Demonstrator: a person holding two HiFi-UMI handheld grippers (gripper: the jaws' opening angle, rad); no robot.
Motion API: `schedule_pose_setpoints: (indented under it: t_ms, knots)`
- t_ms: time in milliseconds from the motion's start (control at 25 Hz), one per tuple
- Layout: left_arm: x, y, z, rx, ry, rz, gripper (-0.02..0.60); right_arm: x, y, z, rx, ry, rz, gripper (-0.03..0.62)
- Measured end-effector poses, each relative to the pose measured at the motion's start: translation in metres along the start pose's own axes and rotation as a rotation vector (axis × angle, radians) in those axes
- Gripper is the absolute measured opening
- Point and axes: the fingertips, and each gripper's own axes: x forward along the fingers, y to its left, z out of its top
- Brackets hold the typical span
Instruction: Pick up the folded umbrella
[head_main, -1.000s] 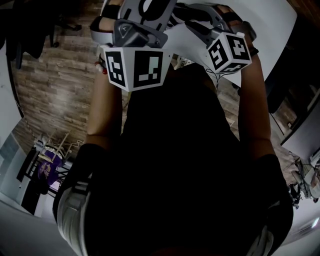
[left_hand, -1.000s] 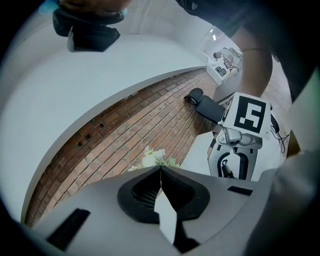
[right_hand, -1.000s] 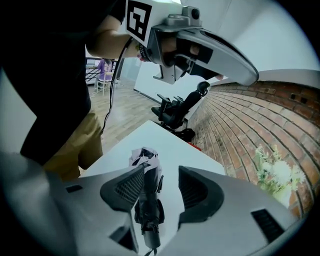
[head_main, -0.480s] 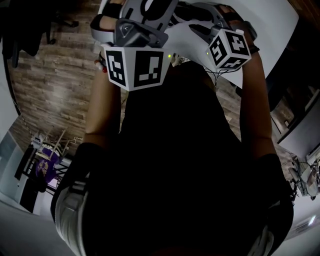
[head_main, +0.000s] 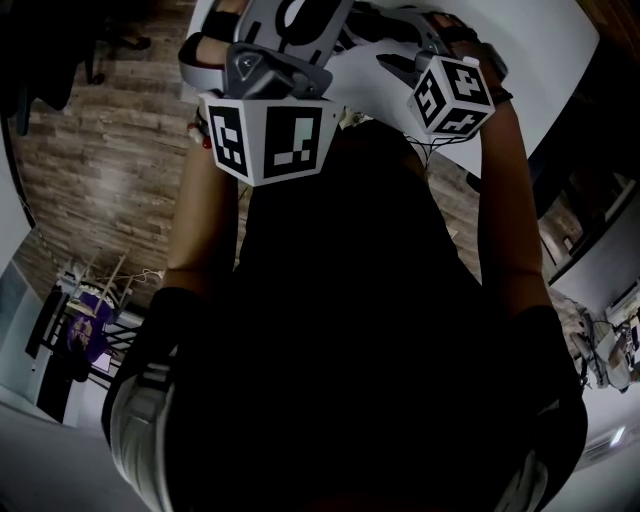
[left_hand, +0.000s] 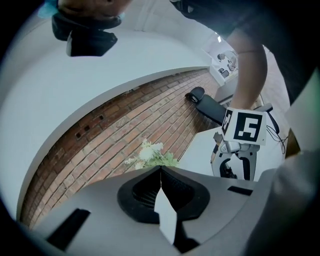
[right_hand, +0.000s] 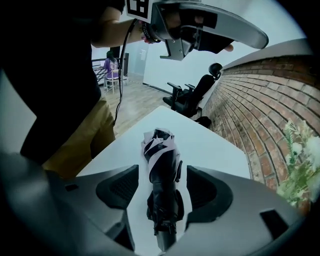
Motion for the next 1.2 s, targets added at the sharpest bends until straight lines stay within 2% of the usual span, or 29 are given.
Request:
schedule_pose_setpoints:
  t_ms: [80, 200, 560, 760, 1200]
  knots:
    - [0.002, -0.001, -0.004, 0.002, 0.005, -0.007, 0.012, 0.004, 0.0, -0.003, 0.004, 0.001, 0.008, 0.288]
    - [0.002, 0.001, -0.011, -0.04, 0.009, -0.012, 0.014, 0.012, 0.002, -0.006, 0.008, 0.012, 0.029, 0.288]
    - [0.004, 0.002, -0.021, -0.017, 0.038, -0.019, 0.014, 0.027, 0.004, -0.017, 0.019, 0.043, 0.082, 0.288]
    - [0.006, 0.004, -0.024, -0.05, 0.046, -0.025, 0.014, 0.029, 0.002, -0.023, 0.016, 0.061, 0.103, 0.288]
    - [0.004, 0.004, -0.033, -0.05, 0.063, -0.029, 0.014, 0.04, 0.003, -0.022, 0.015, 0.054, 0.141, 0.29]
